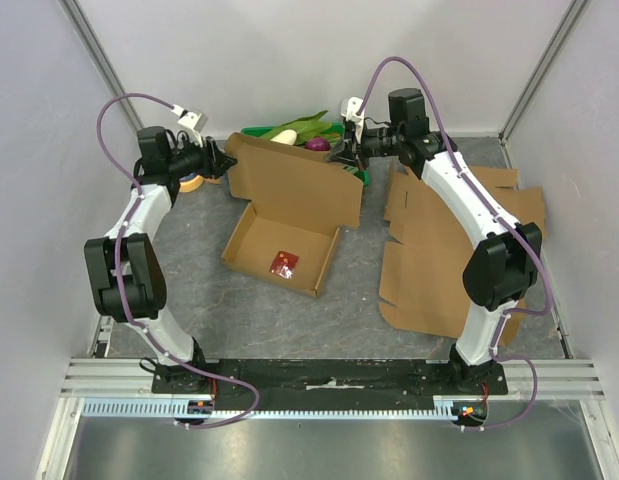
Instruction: Fold the paper box
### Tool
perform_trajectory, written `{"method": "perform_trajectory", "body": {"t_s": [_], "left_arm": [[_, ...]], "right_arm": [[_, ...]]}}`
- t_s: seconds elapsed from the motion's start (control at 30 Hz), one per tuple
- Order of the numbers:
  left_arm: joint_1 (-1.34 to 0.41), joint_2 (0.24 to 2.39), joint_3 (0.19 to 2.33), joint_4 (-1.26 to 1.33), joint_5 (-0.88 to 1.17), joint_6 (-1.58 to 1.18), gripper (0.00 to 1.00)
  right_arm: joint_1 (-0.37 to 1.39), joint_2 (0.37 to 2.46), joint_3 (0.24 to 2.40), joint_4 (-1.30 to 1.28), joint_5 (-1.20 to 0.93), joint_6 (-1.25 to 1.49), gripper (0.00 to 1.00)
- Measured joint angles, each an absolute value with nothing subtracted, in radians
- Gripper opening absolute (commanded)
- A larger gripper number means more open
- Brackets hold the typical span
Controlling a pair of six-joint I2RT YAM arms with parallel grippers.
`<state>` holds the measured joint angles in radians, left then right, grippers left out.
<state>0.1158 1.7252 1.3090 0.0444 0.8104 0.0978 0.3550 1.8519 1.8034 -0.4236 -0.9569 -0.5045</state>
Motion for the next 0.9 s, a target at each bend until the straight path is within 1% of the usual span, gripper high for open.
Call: {"method": "perform_trajectory", "body": {"t_s": [0.03,0.07,0.17,0.3,0.33,0.5,0.53,0.6,0.63,0.67,0.7,0.73,0.77,0.8,0.83,0.87,0.9], "left_arm": [[0.117,1.725,1.309,0.047,0.809,0.103,0.67],[0.118,1.725,1.308,0.049,0.808,0.105,0.68],[0.128,1.727,1.309,0.046,0.822,0.104,0.69],[0.144,1.777,1.374,0.022,0.850,0.107,0.68],[0.147,1.792,1.387,0.017,0.861,0.107,0.66],[0.151,1.846,1.425,-0.017,0.926,0.108,0.52],[0.150,1.857,1.436,-0.024,0.932,0.108,0.39],[0.149,1.867,1.444,-0.032,0.948,0.109,0.29],[0.149,1.867,1.444,-0.034,0.950,0.109,0.19],[0.149,1.866,1.441,-0.024,0.952,0.109,0.15],[0.149,1.863,1.432,-0.010,0.954,0.107,0.11],[0.148,1.853,1.414,0.012,0.961,0.104,0.05],[0.148,1.842,1.399,0.025,0.962,0.103,0.02],[0.145,1.822,1.368,0.052,0.957,0.102,0.02],[0.142,1.798,1.333,0.079,0.946,0.102,0.02],[0.137,1.723,1.236,0.136,0.921,0.103,0.02],[0.137,1.719,1.232,0.138,0.919,0.104,0.02]], "right_arm": [[0.355,1.853,1.803,-0.423,-0.958,-0.503,0.00],[0.355,1.854,1.803,-0.423,-0.962,-0.501,0.00],[0.355,1.863,1.811,-0.422,-0.970,-0.494,0.00],[0.355,1.873,1.825,-0.420,-0.973,-0.489,0.00],[0.355,1.875,1.828,-0.420,-0.973,-0.489,0.00],[0.355,1.882,1.834,-0.419,-0.974,-0.489,0.00],[0.355,1.884,1.835,-0.419,-0.975,-0.488,0.00],[0.355,1.887,1.837,-0.418,-0.975,-0.484,0.00],[0.355,1.888,1.837,-0.416,-0.976,-0.481,0.00],[0.355,1.891,1.838,-0.413,-0.975,-0.476,0.01],[0.355,1.894,1.838,-0.406,-0.969,-0.458,0.23],[0.355,1.897,1.837,-0.393,-0.960,-0.437,0.35],[0.354,1.899,1.837,-0.381,-0.951,-0.410,0.43],[0.354,1.899,1.835,-0.368,-0.929,-0.383,0.56],[0.354,1.899,1.833,-0.356,-0.902,-0.352,0.60],[0.352,1.897,1.813,-0.331,-0.842,-0.283,0.70],[0.352,1.897,1.811,-0.329,-0.838,-0.279,0.72]]}}
